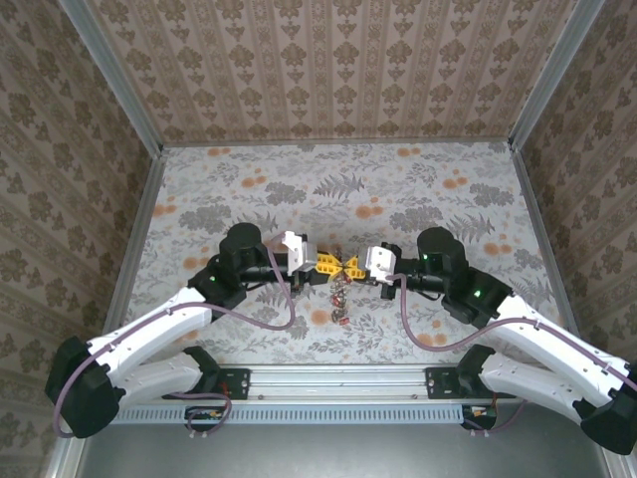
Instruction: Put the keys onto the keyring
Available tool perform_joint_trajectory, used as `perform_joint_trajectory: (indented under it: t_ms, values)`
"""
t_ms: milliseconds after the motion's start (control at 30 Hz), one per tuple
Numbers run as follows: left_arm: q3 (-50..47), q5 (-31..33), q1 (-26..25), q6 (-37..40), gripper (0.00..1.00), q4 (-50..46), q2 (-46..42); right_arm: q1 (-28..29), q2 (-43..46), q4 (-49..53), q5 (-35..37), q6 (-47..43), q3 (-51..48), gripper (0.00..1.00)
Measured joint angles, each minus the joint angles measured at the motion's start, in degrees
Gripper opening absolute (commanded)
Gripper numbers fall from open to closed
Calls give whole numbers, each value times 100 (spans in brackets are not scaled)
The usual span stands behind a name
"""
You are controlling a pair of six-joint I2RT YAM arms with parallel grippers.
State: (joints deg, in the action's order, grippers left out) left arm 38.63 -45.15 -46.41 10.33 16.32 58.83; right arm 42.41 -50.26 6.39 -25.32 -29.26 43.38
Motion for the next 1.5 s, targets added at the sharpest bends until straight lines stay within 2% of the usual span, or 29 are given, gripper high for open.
perform_joint_trajectory:
  t_ms: [233, 267, 333, 433, 600, 700, 733, 867, 967, 1200, 1500]
  values:
    - [0, -120, 0, 214, 0, -50, -13, -181, -50, -50, -485, 326, -37, 3]
    - [0, -118, 0, 236, 0, -70, -20, -208, -74, -59, -546, 361, -37, 5]
    - [0, -120, 0, 282, 0, -105, -42, -229, -103, -70, -643, 402, -37, 17]
    - [0, -173, 0, 345, 0, -107, -46, -240, -149, -153, -774, 498, -37, 19]
    - [0, -199, 2, 398, 0, -125, -46, -354, -225, -160, -1047, 662, -22, 0]
    - [0, -175, 4, 428, 0, -162, -46, -400, -284, -59, -1145, 673, 48, 0]
    - [0, -155, 2, 433, 3, -181, -46, -402, -295, -7, -1141, 669, 72, 0]
    - [216, 140, -48, 640, 29, -874, -125, -387, -365, 315, -1054, 511, 219, 0]
    - [435, 518, -39, 796, 36, -1471, -306, -374, -387, 627, -918, 378, 365, 0]
    - [730, 868, -37, 850, 37, -2411, -413, -319, -514, 1062, -522, 216, 678, 0]
    - [1067, 1102, -162, 619, 34, -2750, 118, -149, -734, 1368, -2, 199, 844, 0]
